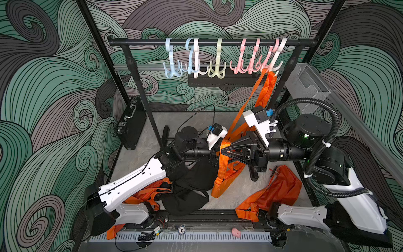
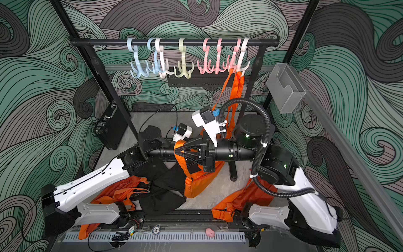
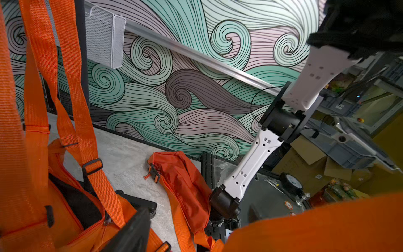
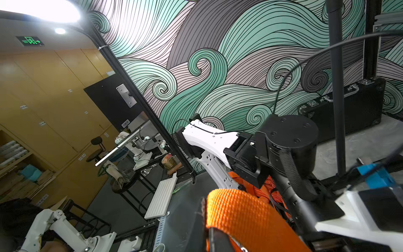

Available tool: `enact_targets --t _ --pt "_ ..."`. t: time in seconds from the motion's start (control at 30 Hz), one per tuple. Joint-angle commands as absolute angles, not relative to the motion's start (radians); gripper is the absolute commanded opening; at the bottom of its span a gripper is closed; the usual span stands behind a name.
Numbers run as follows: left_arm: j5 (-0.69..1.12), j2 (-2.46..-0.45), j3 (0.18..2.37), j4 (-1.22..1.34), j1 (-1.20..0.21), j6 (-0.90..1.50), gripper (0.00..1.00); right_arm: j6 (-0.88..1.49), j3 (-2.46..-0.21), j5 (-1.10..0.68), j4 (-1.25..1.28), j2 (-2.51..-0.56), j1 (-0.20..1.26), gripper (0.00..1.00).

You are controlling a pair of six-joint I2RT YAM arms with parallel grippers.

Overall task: Hang the bag on a hook
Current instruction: Pick up the bag from the center of the board.

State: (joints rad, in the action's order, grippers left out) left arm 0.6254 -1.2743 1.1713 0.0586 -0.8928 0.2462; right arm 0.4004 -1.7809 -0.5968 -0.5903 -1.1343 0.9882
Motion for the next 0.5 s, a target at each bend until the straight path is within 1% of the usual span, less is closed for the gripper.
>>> enact_targets --t 0.0,0.07,0.13,0.2,0.33,0.47 --pt "0.584 -1.288 1.217 0.078 -0.899 0.231 0.44 0.404 -1.797 -0.612 -0.561 -1.107 0.986 0.00" --pt "0.546 -1.275 1.240 0.019 -0.899 0.193 0.29 0.369 -1.820 -0.547 -0.616 -1.083 0.986 0.00" --pt "0.482 -1.241 1.231 0.000 -0.898 0.166 0.17 0.337 -1.835 -0.465 -0.659 -1.048 0.985 0.00" --pt "0.429 -1.202 1.238 -0.034 -0.899 0.130 0.01 0.294 -1.862 -0.358 -0.717 -1.020 0.983 0.00" --pt "0.319 -1.140 1.295 -0.141 -0.897 0.068 0.00 0.222 -1.916 -0.086 -0.807 -1.001 0.978 0.00" --pt "0.196 -1.110 1.407 -0.276 -0.897 0.017 0.00 0.137 -1.982 0.143 -0.866 -1.047 0.977 0.00"
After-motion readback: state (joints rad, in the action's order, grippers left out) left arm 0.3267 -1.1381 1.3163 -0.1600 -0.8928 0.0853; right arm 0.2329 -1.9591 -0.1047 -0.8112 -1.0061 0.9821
